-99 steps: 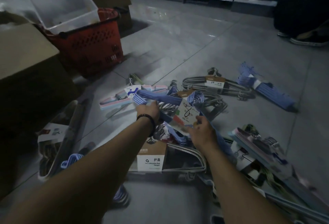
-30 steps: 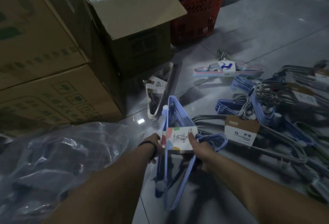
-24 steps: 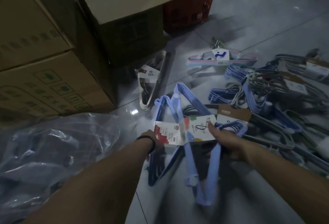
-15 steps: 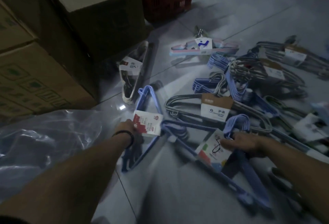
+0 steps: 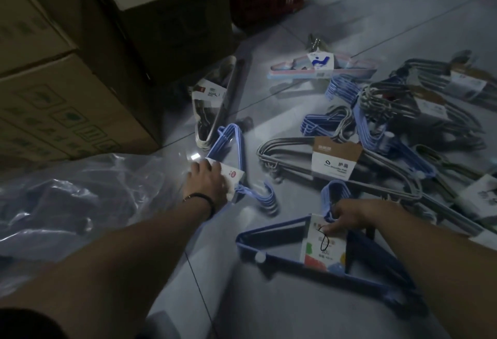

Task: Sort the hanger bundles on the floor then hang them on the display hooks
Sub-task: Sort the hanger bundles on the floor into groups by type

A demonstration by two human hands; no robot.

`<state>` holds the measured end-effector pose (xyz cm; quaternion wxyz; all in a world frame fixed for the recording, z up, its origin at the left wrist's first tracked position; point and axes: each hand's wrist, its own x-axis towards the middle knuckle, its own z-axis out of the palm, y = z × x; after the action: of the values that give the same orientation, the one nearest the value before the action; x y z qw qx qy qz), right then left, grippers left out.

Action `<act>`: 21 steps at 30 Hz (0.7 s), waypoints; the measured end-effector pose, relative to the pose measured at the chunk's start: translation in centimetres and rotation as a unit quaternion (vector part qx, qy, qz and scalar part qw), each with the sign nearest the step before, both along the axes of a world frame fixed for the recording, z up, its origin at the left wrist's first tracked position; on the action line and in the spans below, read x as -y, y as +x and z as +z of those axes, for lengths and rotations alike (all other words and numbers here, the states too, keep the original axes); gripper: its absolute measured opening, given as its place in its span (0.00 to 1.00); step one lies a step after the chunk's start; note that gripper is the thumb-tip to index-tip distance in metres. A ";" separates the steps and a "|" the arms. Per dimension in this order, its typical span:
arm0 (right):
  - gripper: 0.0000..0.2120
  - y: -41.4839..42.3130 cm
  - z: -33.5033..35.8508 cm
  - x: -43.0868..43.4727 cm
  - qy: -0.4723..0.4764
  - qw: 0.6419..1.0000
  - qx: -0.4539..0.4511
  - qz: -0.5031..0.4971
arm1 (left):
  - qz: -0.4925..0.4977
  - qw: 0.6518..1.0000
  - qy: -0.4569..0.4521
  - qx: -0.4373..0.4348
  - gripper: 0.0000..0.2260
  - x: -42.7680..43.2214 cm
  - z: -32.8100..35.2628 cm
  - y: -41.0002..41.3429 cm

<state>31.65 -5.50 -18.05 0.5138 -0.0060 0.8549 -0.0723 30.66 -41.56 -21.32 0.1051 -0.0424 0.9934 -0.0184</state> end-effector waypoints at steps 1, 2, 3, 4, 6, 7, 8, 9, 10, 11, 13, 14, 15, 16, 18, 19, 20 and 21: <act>0.22 -0.1 0.0 0.3 0.005 1.000 -0.018 0.008 | -0.020 1.000 0.014 0.004 0.21 -0.7 0.1 0.1; 0.20 -0.1 0.3 0.6 0.012 0.999 -0.035 0.019 | -0.038 0.998 0.039 0.012 0.19 -1.6 0.3 0.2; 0.17 -0.1 0.5 0.8 0.019 0.998 -0.047 0.033 | -0.061 0.996 0.068 0.022 0.17 -2.4 0.3 0.2; 0.15 0.0 0.9 0.9 0.023 0.997 -0.053 0.045 | -0.086 0.991 0.098 0.033 0.15 -3.2 0.5 0.1; 0.14 -0.1 1.3 0.3 0.017 0.999 -0.044 0.018 | -0.141 0.979 0.141 0.049 0.13 -5.0 0.9 -0.3; 0.14 -0.5 1.7 -0.5 0.000 0.999 -0.027 -0.034 | -0.159 0.973 0.157 0.054 0.14 -6.0 1.2 -0.6; 0.13 -1.1 2.1 -1.6 -0.026 0.995 -0.011 -0.098 | -0.169 0.969 0.168 0.058 0.15 -7.0 1.6 -1.1; 0.12 -1.9 2.8 -3.0 -0.049 0.986 -0.013 -0.159 | -0.169 0.967 0.180 0.067 0.16 -8.1 2.0 -1.8; 0.12 -2.9 3.6 -4.6 -0.063 0.975 -0.039 -0.208 | -0.164 0.965 0.191 0.073 0.17 -9.4 2.5 -2.6; 0.13 -3.9 4.4 -6.3 -0.068 0.963 -0.088 -0.245 | -0.154 0.963 0.208 0.076 0.16 -10.7 2.9 -3.4; 0.14 -5.7 5.9 -8.9 -0.060 0.931 -0.222 -0.283 | -0.115 0.958 0.245 0.092 0.15 -13.2 4.1 -5.0; 0.14 -6.3 6.1 -9.9 -0.045 0.916 -0.277 -0.288 | -0.078 0.953 0.272 0.111 0.15 -14.4 4.4 -5.7; 0.13 -6.6 6.1 -10.6 -0.020 0.905 -0.313 -0.288 | -0.034 0.943 0.302 0.136 0.16 -15.7 4.4 -6.3; 0.14 -6.9 5.9 -11.1 -0.001 0.898 -0.334 -0.287 | 0.008 0.931 0.328 0.160 0.16 -16.9 4.4 -6.6; 0.18 -7.1 4.6 -11.4 0.026 0.901 -0.326 -0.285 | 0.092 0.902 0.372 0.199 0.18 -18.7 3.9 -6.6; 0.20 -7.0 3.8 -11.3 0.040 0.907 -0.308 -0.283 | 0.136 0.881 0.398 0.215 0.20 -19.4 3.6 -6.4; 0.23 -6.8 3.1 -11.0 0.052 0.916 -0.287 -0.276 | 0.184 0.854 0.432 0.225 0.20 -20.0 3.3 -6.1; 0.25 -6.7 2.2 -11.0 0.062 0.923 -0.269 -0.268 | 0.230 0.821 0.470 0.229 0.17 -20.4 2.9 -5.9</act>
<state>24.96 5.46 -15.85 0.2254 0.2360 0.9334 -0.1494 24.80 -21.20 -18.39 0.3377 -0.2095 0.7905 0.4660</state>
